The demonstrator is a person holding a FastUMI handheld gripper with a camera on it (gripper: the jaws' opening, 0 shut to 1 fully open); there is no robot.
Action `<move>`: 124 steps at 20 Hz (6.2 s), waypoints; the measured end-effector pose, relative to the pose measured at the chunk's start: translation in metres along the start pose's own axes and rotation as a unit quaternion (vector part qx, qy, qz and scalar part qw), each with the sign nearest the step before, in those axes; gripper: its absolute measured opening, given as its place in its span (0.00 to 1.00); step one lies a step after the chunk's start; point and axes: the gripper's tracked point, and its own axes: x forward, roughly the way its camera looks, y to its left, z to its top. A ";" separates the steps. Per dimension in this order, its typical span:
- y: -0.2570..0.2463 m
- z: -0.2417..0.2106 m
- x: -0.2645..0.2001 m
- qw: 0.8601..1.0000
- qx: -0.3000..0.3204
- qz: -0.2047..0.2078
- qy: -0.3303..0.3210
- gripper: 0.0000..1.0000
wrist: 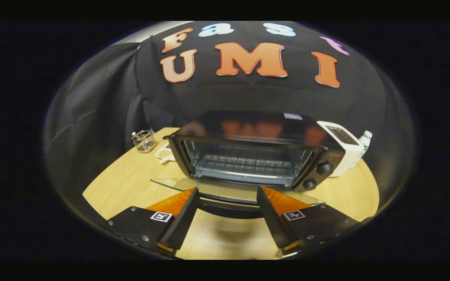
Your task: Open the toaster oven, put the food inside, and close the toaster oven door.
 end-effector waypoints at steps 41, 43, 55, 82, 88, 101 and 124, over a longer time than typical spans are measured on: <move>-0.223 -0.087 -0.117 0.992 0.020 -0.066 0.109 0.94; -0.226 -0.105 -0.113 0.990 0.027 -0.051 0.129 0.94; -0.200 -0.155 -0.089 0.961 0.156 0.085 0.211 0.76; -0.105 -0.006 -0.062 0.950 0.298 0.069 0.066 0.32; -0.073 0.023 -0.007 0.928 0.360 0.094 0.028 0.32; -0.031 0.040 0.093 0.888 0.444 0.118 0.001 0.32; -0.072 0.036 0.126 0.936 0.348 -0.022 -0.056 0.68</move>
